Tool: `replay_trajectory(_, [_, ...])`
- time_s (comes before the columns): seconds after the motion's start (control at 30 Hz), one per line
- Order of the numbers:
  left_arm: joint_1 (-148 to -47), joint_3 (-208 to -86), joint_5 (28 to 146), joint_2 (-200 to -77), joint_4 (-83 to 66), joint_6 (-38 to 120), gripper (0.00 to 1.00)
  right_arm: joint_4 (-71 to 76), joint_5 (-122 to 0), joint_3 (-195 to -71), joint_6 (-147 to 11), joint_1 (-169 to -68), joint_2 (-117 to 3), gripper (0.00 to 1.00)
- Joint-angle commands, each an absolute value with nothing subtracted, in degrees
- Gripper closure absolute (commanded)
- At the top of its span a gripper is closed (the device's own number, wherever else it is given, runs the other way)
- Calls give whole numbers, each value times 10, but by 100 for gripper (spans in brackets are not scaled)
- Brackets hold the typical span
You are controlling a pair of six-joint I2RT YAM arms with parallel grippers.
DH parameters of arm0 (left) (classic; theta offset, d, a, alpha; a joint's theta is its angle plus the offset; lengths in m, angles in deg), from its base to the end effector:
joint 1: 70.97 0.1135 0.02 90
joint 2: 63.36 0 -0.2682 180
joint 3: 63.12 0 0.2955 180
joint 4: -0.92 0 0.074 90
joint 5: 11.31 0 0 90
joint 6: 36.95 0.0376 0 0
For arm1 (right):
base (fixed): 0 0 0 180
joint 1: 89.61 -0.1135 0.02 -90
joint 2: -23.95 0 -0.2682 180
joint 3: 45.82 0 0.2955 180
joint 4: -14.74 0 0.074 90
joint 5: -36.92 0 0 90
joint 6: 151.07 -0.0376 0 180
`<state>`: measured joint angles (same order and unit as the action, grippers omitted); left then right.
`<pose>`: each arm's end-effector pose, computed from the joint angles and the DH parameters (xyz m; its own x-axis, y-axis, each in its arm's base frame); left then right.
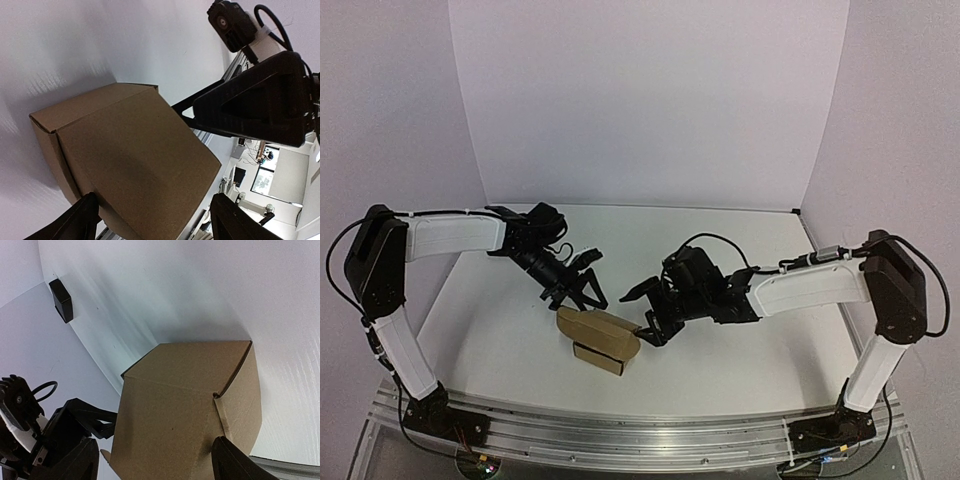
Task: Fold the paper box
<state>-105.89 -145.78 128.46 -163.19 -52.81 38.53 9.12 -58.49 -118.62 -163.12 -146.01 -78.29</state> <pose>0.2954 -0.2412 0.1977 -0.8941 0.4267 -0.1359 0.3619 0.5098 -0.7804 0.2325 0.3563 0.1664 -0.7863 0.5758 0.2239 0.4929 0.3663 0.7892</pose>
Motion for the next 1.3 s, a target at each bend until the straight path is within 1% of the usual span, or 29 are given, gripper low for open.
replay_trajectory(0.0, [-1065,-1447,1255,-1634,-528,419,25,112,-581,-1185,-1628,-1460,-786,22])
replay_trajectory(0.17, [-1065,-1455,1207,-1633,-554,452,36,108,-590,-1183,-1611,-1461,-795,24])
replay_trajectory(0.27, [-1065,-1451,1185,-1627,-570,465,40,98,-597,-1176,-1594,-1460,-798,25])
replay_trajectory(0.47, [-1065,-1428,1169,-1608,-576,476,47,-33,-579,-1226,-1500,-1461,-797,29])
replay_trajectory(0.73, [-1072,-1372,1150,-1591,-559,488,48,-199,-574,-1346,-1354,-1465,-844,33])
replay_trajectory(0.97, [-1074,-1346,1112,-1573,-543,503,45,-233,-587,-1353,-1317,-1471,-869,37])
replay_trajectory(1.13, [-1074,-1370,1102,-1570,-545,510,43,-258,-593,-1389,-1271,-1473,-881,38])
replay_trajectory(1.27, [-1074,-1390,1072,-1553,-564,518,38,-298,-584,-1417,-1223,-1473,-873,37])
